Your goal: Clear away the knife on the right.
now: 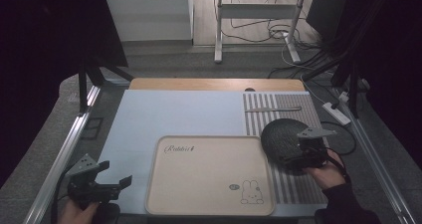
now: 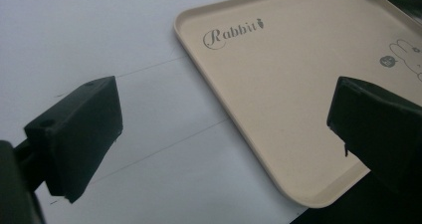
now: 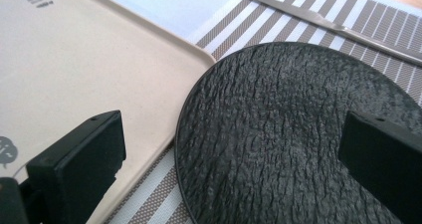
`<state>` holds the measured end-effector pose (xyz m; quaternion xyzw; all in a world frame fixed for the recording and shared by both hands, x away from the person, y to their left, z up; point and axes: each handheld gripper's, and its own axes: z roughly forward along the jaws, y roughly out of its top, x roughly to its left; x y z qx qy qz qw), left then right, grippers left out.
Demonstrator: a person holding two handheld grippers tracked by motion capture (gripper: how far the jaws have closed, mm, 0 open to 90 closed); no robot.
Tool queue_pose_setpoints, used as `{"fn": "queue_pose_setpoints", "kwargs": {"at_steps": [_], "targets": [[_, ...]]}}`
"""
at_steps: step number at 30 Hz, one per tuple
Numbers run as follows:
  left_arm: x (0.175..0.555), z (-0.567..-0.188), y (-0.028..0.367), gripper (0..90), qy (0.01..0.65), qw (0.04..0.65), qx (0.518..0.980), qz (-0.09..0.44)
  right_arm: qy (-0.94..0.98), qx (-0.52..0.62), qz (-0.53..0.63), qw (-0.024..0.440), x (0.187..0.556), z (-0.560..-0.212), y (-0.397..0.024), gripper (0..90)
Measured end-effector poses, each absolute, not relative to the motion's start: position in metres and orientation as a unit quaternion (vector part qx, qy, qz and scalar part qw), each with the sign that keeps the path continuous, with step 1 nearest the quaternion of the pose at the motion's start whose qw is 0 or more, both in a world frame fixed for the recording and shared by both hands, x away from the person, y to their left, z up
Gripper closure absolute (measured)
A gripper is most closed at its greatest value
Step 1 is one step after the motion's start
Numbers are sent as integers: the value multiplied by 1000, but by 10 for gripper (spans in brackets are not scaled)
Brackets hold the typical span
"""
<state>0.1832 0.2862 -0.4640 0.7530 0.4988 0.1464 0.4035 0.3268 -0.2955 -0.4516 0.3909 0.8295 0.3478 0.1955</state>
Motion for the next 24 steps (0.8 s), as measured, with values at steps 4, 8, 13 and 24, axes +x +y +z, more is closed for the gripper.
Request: {"fn": "queue_pose_setpoints", "kwargs": {"at_steps": [4,8,13,24], "targets": [[183,-464,286,21,499,404,753,146,828,399,342,196,338,-454,-296,0],[183,-464,286,21,498,404,753,146,824,405,343,197,346,-454,-296,0],[183,-464,286,21,498,404,753,146,823,408,342,196,354,-455,-295,0],[183,-464,287,21,498,405,753,145,825,414,335,186,380,-457,-294,0]]}}
